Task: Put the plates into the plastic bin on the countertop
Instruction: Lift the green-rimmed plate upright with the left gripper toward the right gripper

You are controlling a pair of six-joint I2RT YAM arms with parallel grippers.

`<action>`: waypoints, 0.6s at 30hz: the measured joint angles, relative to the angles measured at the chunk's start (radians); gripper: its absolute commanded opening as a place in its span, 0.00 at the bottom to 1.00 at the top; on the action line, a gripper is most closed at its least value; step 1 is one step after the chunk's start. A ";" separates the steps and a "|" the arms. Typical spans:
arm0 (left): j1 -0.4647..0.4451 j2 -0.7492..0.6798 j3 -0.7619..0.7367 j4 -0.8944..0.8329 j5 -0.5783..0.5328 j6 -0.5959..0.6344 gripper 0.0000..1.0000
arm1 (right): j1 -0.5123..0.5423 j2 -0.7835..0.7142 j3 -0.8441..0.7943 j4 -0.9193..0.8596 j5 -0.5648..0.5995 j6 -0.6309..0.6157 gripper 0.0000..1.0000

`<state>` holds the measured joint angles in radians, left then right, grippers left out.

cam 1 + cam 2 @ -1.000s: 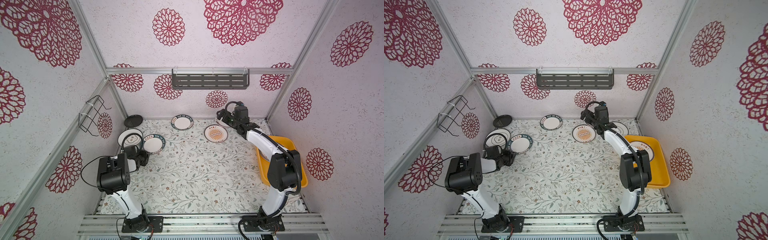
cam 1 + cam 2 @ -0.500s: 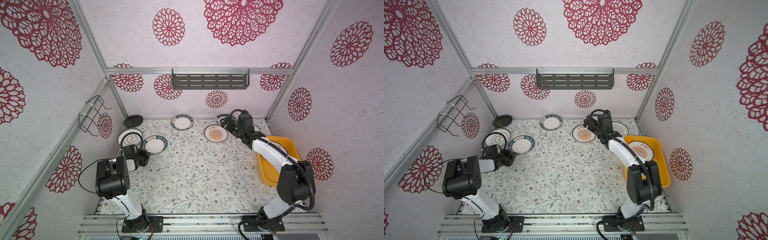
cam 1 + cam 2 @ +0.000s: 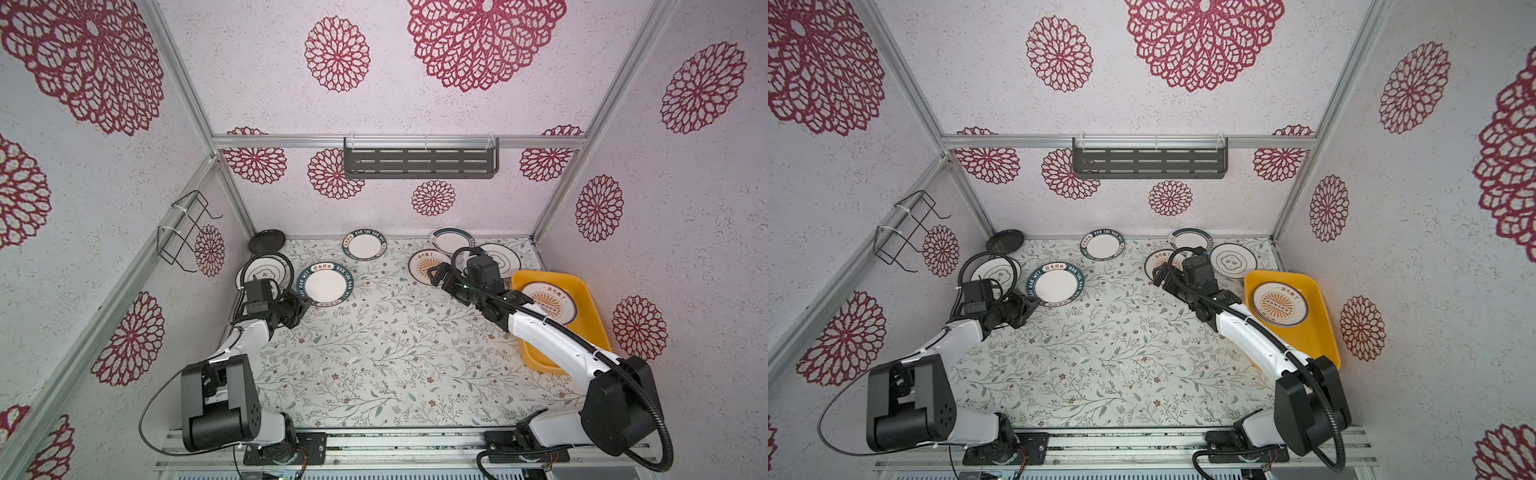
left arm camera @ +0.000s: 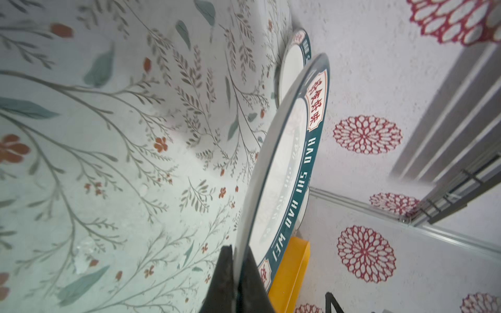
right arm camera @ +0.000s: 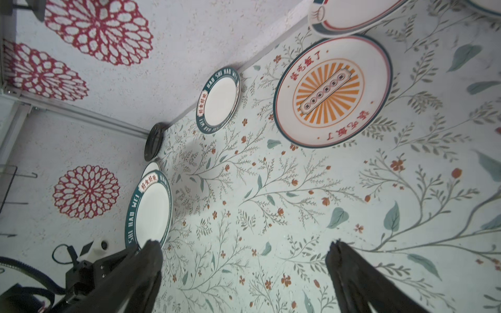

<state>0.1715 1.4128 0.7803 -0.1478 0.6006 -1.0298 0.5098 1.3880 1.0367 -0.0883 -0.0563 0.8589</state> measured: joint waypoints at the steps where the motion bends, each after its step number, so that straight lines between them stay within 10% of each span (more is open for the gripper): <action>1: -0.019 -0.016 0.016 -0.031 0.012 0.017 0.00 | 0.020 -0.001 -0.001 -0.004 -0.001 0.000 0.98; 18: -0.251 -0.081 0.156 -0.215 0.146 0.133 0.00 | 0.127 0.035 0.002 0.061 -0.057 0.008 0.77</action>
<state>-0.0792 1.3319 0.9363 -0.3630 0.7471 -0.8970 0.6373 1.4227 1.0382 -0.0277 -0.1131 0.8669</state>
